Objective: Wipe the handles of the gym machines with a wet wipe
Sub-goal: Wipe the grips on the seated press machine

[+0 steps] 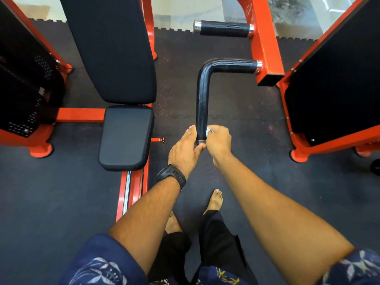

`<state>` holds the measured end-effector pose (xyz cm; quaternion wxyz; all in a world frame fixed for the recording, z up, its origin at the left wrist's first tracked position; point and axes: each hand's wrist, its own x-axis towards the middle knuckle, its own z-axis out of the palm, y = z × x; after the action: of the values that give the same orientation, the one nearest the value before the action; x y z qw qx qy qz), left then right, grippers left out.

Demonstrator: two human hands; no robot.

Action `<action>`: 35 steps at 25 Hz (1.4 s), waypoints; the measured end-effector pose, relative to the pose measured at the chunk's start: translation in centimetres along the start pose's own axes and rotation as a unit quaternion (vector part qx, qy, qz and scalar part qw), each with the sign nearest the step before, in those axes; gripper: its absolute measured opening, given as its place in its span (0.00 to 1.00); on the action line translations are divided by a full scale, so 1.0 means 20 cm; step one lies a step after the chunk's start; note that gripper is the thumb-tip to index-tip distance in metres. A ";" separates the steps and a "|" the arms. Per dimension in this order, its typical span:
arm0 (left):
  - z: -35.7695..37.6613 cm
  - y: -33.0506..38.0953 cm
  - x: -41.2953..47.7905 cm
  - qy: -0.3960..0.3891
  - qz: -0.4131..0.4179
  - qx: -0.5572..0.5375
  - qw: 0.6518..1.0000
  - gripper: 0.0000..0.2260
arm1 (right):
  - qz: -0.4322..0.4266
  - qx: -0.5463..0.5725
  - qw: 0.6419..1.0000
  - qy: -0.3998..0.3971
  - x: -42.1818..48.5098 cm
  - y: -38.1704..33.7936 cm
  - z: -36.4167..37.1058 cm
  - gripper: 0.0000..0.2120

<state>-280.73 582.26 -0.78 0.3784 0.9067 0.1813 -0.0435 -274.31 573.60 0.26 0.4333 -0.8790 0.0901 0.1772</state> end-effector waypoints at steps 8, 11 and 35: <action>0.00 0.00 -0.03 0.006 -0.011 -0.018 1.000 0.30 | -0.171 -0.046 0.982 0.062 -0.15 0.09 -0.04 0.09; 0.01 -0.01 -0.03 0.012 -0.013 -0.024 1.000 0.29 | -0.356 -0.127 0.923 0.074 -0.16 0.16 -0.07 0.08; 0.00 0.03 0.00 0.032 -0.014 -0.071 0.997 0.36 | -0.623 -0.455 0.634 0.061 0.27 -0.38 -0.16 0.13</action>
<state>-280.60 581.86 -0.39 0.4353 0.8757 0.2088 -0.0065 -266.14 575.64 5.48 -0.0208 -0.8211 -0.5443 -0.1703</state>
